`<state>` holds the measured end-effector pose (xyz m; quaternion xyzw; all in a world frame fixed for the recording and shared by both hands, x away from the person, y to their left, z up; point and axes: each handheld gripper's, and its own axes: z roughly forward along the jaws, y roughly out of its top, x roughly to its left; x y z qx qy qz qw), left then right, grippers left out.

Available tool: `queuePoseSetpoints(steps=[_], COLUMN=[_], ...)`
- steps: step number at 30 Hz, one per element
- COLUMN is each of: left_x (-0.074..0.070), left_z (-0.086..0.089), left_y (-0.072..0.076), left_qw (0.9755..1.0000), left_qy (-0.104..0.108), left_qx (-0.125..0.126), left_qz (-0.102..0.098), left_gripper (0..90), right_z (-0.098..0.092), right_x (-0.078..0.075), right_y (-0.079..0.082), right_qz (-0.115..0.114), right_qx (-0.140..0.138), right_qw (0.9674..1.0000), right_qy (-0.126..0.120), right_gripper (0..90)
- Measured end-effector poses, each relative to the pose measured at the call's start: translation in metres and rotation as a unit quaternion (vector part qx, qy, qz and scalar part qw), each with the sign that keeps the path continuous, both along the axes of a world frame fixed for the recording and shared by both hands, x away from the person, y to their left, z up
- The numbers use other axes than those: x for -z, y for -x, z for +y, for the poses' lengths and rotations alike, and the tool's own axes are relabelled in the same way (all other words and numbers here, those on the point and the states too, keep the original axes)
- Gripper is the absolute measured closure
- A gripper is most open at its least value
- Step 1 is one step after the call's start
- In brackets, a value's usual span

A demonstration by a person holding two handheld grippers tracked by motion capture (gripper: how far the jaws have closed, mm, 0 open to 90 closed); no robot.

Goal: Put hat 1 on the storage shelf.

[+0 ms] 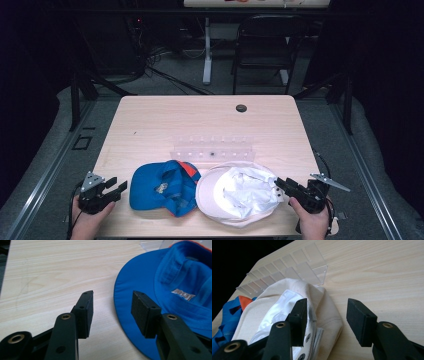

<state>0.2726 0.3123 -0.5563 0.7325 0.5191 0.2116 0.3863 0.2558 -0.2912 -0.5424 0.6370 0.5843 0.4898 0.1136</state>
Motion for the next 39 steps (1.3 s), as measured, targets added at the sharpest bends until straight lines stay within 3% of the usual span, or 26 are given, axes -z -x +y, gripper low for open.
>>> queuePoseSetpoints(steps=[3,5,6,8,11,17,21,25,26,27,28,32,34,39], left_x=[0.000,0.001,0.000,0.001,0.001,-0.002,-0.005,-0.005,-0.005,-0.005,-0.004,-0.003,-0.003,-0.003], left_z=[-0.001,0.000,0.001,0.002,0.003,0.000,-0.004,-0.006,-0.006,-0.006,-0.007,-0.009,-0.009,-0.010], left_y=[-0.001,-0.002,-0.001,-0.001,0.001,0.005,0.008,0.009,0.008,0.008,0.008,0.007,0.007,0.008], left_qw=[1.0000,0.9999,0.9999,0.9999,0.9999,0.9999,0.9997,0.9994,0.9994,0.9994,0.9995,0.9995,0.9995,0.9995], left_qy=[0.000,0.008,0.009,0.013,0.013,0.000,-0.003,-0.014,-0.015,-0.015,-0.019,-0.018,-0.020,-0.020], left_qx=[-0.004,-0.007,-0.007,-0.006,-0.001,0.006,0.011,0.016,0.019,0.019,0.019,0.019,0.021,0.021], left_qz=[0.000,0.000,-0.001,-0.005,0.006,-0.008,-0.021,-0.025,-0.025,-0.025,-0.018,-0.017,-0.012,-0.009], left_gripper=[52.6,52.7,53.8,54.1,53.4,53.0,52.5,51.4,51.0,50.7,50.6,50.6,50.5,49.7], right_z=[0.000,0.000,-0.001,0.000,0.002,0.007,0.011,0.012,0.013,0.013,0.014,0.017,0.016,0.013], right_x=[-0.002,-0.003,-0.003,-0.002,-0.003,-0.006,-0.011,-0.017,-0.020,-0.020,-0.024,-0.030,-0.036,-0.045], right_y=[0.001,0.001,0.001,0.001,0.003,0.010,0.011,0.008,0.007,0.007,0.005,0.001,-0.002,-0.009], right_qz=[-0.003,0.002,0.011,0.025,0.017,0.009,0.008,0.026,0.049,0.049,0.068,0.088,0.102,0.128], right_qx=[0.004,0.007,0.005,0.007,0.010,-0.004,-0.007,0.001,-0.003,-0.003,-0.012,-0.022,-0.032,-0.045], right_qw=[1.0000,1.0000,0.9999,0.9996,0.9997,0.9999,0.9999,0.9995,0.9982,0.9982,0.9971,0.9955,0.9932,0.9901], right_qy=[0.003,0.003,-0.004,-0.009,-0.010,-0.005,0.012,0.017,0.034,0.034,0.030,0.028,0.046,0.038], right_gripper=[50.9,45.7,52.8,56.1,56.5,54.3,53.8,53.3,53.6,53.6,53.4,53.5,53.3,51.4])
